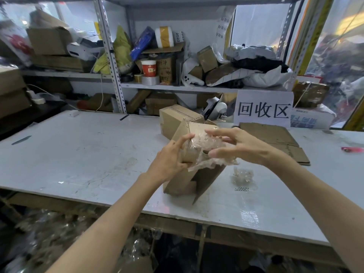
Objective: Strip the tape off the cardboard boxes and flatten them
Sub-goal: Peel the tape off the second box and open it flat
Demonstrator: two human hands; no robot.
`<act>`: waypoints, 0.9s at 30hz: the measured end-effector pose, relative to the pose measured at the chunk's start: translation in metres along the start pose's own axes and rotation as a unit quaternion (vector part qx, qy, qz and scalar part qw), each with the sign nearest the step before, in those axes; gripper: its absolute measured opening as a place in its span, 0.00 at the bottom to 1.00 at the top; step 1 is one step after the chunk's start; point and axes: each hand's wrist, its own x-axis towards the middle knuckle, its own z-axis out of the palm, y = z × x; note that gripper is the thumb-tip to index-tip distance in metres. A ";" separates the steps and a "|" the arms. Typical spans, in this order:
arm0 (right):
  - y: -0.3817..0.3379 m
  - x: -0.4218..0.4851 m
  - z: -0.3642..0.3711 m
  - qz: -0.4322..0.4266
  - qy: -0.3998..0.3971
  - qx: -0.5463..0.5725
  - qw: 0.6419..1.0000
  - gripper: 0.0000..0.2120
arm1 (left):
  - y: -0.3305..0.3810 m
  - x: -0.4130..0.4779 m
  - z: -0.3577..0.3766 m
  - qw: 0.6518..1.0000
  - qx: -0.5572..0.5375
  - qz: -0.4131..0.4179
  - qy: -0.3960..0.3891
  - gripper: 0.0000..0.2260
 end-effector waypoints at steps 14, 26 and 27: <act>-0.010 -0.002 0.026 -0.203 0.108 -0.352 0.907 0.11 | 0.000 0.010 -0.001 1.000 0.002 0.011 -0.024 0.29; -0.010 0.023 -0.004 -0.039 0.092 -0.018 0.995 0.11 | 0.008 0.016 -0.003 0.999 -0.014 0.003 -0.050 0.36; -0.013 0.027 -0.009 -0.025 0.042 -0.013 0.999 0.11 | 0.008 0.015 -0.002 0.998 -0.019 -0.002 -0.061 0.36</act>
